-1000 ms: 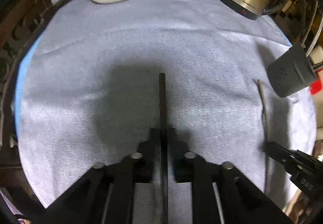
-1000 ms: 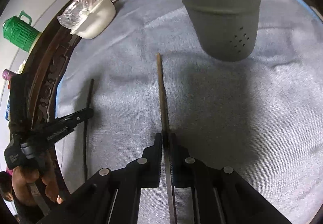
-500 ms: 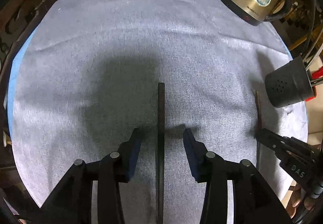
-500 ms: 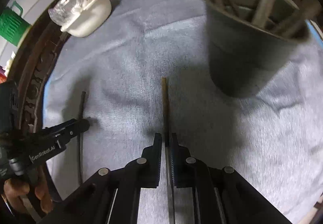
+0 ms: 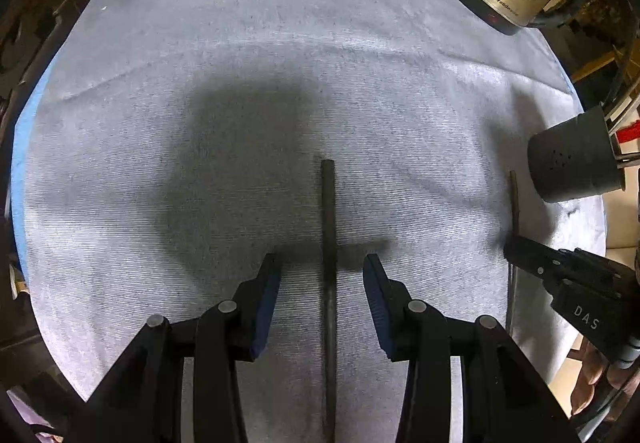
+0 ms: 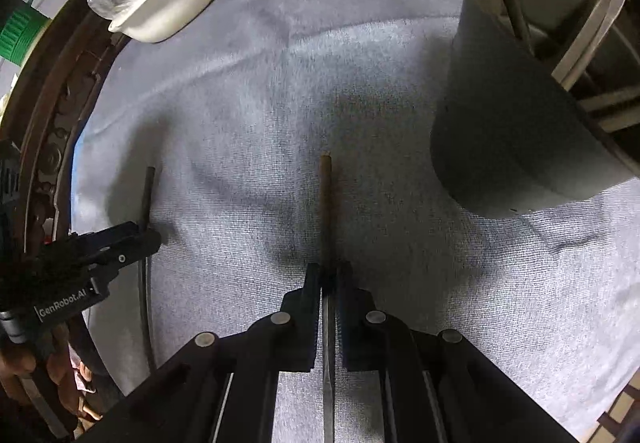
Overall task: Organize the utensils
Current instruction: 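Lift both held chopsticks and carry them above the grey cup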
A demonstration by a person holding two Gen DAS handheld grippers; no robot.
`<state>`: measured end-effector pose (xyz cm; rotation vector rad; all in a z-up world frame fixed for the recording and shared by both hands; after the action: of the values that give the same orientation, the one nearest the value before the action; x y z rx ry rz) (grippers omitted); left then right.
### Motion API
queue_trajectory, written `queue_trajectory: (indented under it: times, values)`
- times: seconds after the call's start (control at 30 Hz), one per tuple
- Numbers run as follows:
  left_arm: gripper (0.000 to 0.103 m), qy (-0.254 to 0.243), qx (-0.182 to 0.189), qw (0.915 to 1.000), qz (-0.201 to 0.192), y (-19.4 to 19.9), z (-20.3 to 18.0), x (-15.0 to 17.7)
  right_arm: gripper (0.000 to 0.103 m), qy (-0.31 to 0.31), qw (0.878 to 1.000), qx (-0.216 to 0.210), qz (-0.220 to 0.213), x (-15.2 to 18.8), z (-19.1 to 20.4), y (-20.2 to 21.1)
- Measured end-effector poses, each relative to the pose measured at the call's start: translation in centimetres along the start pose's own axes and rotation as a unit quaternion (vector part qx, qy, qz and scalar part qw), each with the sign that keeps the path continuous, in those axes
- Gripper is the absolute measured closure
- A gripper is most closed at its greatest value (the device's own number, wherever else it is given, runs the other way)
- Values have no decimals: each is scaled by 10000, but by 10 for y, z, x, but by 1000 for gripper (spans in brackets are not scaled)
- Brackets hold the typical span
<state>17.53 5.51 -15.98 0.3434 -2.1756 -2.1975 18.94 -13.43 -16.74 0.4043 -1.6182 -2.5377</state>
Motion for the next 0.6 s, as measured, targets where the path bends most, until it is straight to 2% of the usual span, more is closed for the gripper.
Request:
queue_trajectory:
  times: [0.07,0.2,0.5,0.6]
  values:
    - [63,-16,14,10000,23,1,-3,4,93,22,10000,-4,-10,-1,-1,0]
    - [97,-88,67,9998,171,3,-5,7,95,98,9999,63,39,-4,-1,-2]
    - [97,-9,192,9993,325,3,-20,9,95,198,9995,133,226,-4,6,-6]
    - [97,-67,196,9996,192,3,-20,5,97,159,9998,113,85,-5,7,-4]
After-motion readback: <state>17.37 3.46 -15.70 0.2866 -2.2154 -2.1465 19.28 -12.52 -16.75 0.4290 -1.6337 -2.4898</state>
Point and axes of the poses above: each gripper's, at about its wrist camera, not at the fingertips, and y roughly against the way its jaws point, z to its left, x to its underside, the point moved 8 cm from there along -y, roughly the way its jaws point, and after that the axes turned 9 degrees about -x, right-handed, at the moved point
